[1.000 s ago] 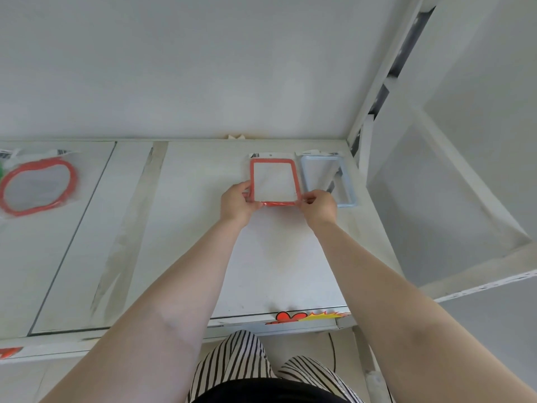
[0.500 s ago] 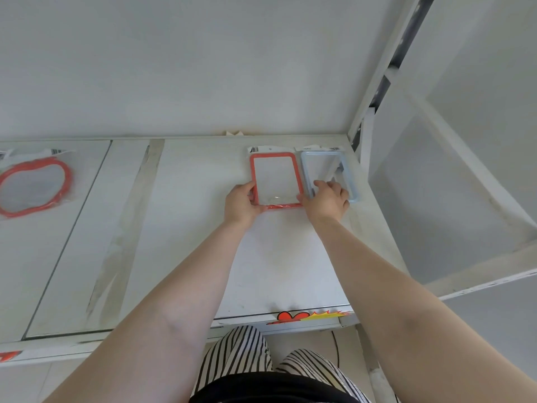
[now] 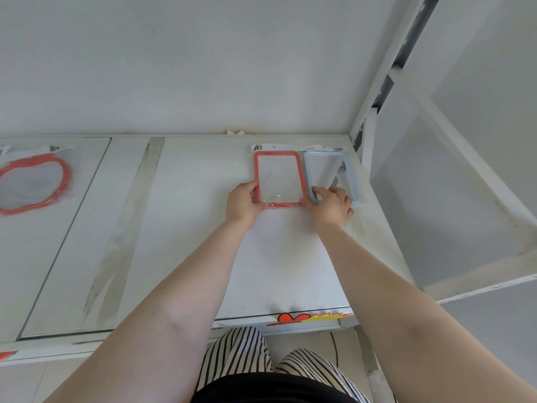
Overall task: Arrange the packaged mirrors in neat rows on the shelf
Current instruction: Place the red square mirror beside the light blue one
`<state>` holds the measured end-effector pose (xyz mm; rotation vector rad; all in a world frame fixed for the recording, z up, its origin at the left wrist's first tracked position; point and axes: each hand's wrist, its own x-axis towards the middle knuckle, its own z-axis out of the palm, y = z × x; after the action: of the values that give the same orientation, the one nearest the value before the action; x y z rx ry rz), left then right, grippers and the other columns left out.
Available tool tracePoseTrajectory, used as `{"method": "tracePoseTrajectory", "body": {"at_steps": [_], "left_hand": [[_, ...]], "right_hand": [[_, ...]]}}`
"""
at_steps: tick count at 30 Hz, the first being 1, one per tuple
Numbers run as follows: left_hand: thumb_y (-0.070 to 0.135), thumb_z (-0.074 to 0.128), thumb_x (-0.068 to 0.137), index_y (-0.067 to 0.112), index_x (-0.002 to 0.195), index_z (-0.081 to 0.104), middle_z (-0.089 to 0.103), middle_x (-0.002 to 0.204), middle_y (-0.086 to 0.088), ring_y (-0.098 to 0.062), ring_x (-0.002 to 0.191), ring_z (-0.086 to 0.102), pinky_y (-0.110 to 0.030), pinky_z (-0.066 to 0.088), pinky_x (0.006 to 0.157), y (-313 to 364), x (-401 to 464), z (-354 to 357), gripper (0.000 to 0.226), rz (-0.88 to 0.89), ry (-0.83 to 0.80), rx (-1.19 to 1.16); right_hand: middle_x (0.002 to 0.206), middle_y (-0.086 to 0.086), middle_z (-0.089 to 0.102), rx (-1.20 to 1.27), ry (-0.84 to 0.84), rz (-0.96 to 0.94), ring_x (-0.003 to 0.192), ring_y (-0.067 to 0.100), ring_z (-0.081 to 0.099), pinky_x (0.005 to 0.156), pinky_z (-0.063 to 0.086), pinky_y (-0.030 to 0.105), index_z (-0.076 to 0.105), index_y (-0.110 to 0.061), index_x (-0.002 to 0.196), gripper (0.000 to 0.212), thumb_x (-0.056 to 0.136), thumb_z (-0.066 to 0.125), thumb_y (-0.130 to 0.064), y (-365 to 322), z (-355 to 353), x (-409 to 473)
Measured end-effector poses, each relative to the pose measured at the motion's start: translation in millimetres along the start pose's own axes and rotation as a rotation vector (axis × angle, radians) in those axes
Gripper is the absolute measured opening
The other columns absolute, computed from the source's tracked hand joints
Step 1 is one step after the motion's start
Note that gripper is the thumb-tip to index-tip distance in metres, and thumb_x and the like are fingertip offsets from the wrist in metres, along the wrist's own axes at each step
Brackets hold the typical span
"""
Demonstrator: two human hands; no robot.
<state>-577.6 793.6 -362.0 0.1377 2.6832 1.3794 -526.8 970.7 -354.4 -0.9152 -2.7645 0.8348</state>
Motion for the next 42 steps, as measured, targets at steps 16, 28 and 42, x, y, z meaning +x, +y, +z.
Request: {"method": "tracePoseTrajectory", "body": {"at_steps": [16,28,42], "left_hand": [[0.041,0.044,0.097,0.025,0.153,0.017,-0.007,0.162,-0.013,-0.031,0.150,-0.010,-0.043,0.002,0.122,13,11,33,0.064,0.122,-0.144,0.454],[0.035,0.051,0.095,0.024,0.150,0.028,-0.003,0.161,-0.016,-0.031,0.150,-0.009,-0.043,-0.002,0.120,8,20,24,0.061,0.134,-0.190,0.374],[0.038,0.053,0.094,0.028,0.149,0.030,0.003,0.162,-0.009,-0.027,0.151,-0.004,-0.046,-0.001,0.120,20,18,18,0.061,0.166,-0.141,0.432]], "right_hand": [[0.163,0.006,0.005,-0.034,-0.066,0.081,0.150,0.030,-0.007,0.120,-0.005,0.047,0.045,-0.044,0.138,0.052,0.088,0.052,-0.058,14,-4,17],[0.163,0.006,0.005,0.009,-0.078,0.070,0.150,0.029,-0.008,0.120,-0.006,0.045,0.052,-0.041,0.132,0.047,0.088,0.057,-0.054,14,-7,12],[0.161,0.004,0.015,-0.052,-0.027,0.043,0.148,0.030,0.005,0.120,0.007,0.046,0.045,-0.039,0.140,0.054,0.088,0.057,-0.052,5,-18,12]]}}
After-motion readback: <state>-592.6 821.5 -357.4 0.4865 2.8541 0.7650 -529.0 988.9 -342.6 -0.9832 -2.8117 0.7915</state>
